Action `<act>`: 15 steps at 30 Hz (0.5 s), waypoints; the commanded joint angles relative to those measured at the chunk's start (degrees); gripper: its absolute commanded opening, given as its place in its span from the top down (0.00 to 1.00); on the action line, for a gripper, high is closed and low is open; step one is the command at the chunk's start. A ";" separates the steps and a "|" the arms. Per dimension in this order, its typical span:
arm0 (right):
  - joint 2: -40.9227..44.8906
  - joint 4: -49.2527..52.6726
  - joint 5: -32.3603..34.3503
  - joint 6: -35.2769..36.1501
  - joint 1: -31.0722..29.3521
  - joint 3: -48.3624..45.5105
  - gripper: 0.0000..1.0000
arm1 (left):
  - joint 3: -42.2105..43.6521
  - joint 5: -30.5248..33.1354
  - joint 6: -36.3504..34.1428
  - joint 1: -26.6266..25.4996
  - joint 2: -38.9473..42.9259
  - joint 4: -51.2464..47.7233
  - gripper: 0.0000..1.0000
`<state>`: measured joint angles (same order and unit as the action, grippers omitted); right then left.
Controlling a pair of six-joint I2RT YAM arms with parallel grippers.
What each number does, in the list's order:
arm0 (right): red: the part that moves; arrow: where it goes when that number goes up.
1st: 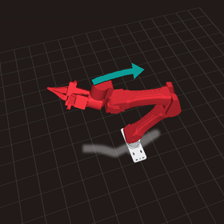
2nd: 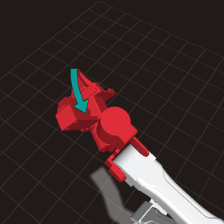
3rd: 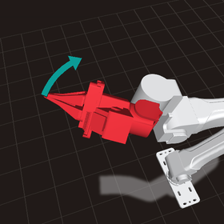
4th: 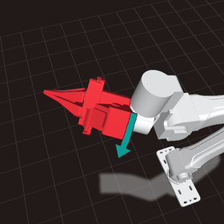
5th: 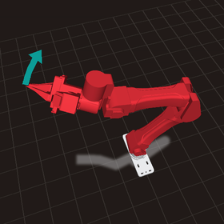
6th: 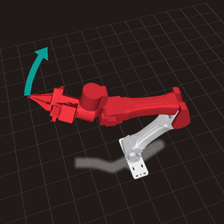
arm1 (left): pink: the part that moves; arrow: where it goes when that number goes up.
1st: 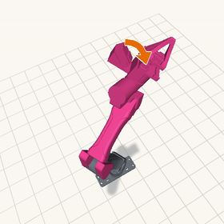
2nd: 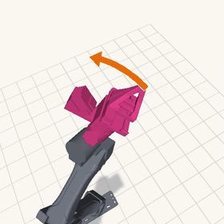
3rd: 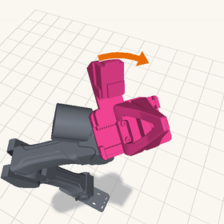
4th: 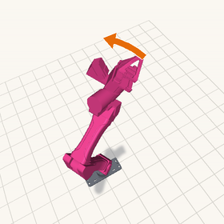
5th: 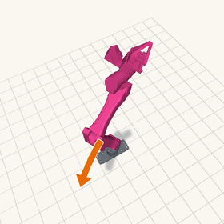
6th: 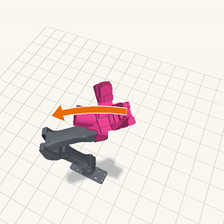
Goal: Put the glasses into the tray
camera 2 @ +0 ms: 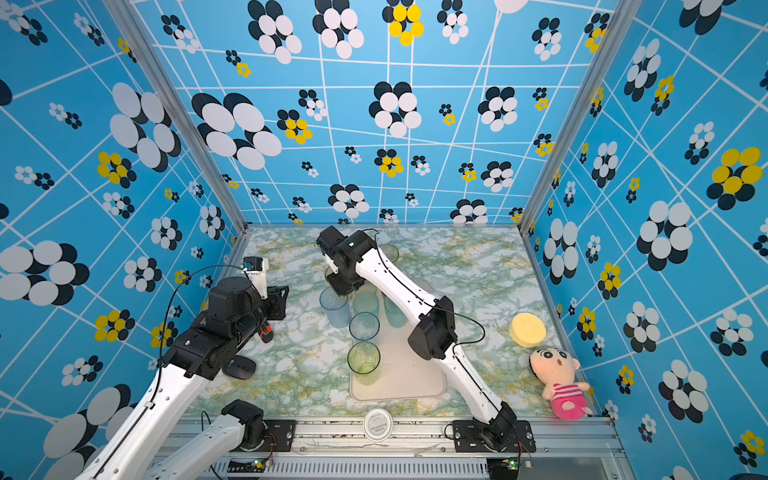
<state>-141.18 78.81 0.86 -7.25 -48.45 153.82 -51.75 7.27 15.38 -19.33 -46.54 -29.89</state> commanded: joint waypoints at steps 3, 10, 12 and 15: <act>-1.88 -0.58 -1.17 -1.06 0.30 1.05 0.75 | 1.12 -0.81 -1.01 0.93 0.75 -0.43 0.66; -2.34 -0.58 -1.48 -1.04 0.38 1.05 0.77 | 1.47 -1.16 -0.96 1.37 0.84 -0.43 0.66; -2.43 -0.58 -1.64 -1.10 0.37 1.05 0.77 | 1.49 -1.20 -0.98 1.41 0.93 -0.43 0.66; -2.60 -0.58 -1.92 -1.10 0.31 1.05 0.78 | 1.58 -1.19 -0.98 1.61 1.02 -0.43 0.66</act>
<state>-143.11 78.63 0.05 -7.75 -48.27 153.82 -50.94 6.83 15.35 -18.33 -46.28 -30.02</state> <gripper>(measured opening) 0.220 0.339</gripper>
